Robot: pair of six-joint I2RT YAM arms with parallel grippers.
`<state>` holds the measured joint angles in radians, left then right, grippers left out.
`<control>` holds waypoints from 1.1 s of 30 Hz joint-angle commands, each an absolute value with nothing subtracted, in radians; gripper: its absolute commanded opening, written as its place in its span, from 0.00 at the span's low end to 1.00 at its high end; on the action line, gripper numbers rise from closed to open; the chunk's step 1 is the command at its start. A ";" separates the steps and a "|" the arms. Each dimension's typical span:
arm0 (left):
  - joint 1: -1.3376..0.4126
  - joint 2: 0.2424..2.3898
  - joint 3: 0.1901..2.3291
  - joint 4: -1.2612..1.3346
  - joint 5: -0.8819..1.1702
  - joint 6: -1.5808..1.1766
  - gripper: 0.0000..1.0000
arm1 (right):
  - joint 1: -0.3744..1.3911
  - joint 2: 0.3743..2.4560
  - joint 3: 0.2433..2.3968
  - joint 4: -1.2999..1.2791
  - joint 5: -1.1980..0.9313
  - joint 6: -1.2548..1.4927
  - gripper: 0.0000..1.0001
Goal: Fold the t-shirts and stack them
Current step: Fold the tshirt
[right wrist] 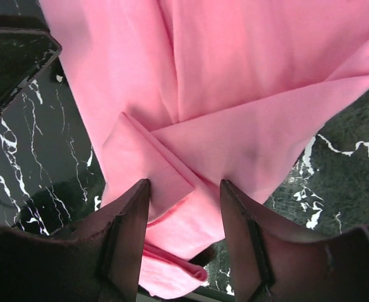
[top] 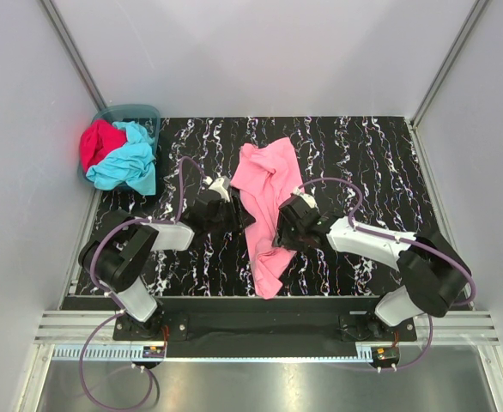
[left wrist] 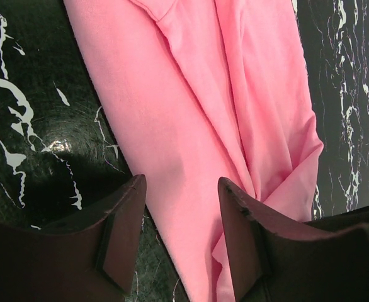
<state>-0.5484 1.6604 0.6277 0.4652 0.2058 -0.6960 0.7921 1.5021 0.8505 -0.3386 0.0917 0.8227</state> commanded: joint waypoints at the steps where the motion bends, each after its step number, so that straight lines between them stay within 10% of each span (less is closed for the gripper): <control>1: -0.551 1.651 0.641 0.520 0.222 -0.673 0.54 | 0.781 1.468 0.844 -0.324 0.092 0.801 0.55; 23: -0.551 1.646 0.640 0.508 0.210 -0.666 0.53 | 0.802 1.552 0.903 -0.272 0.008 0.839 0.49; 33: -0.551 1.649 0.641 0.512 0.212 -0.667 0.52 | 0.804 1.497 0.890 -0.290 0.066 0.844 0.00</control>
<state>-0.5484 1.6604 0.6277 0.4644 0.2058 -0.6853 0.7956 1.5452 0.8639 -0.3019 0.0368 0.8379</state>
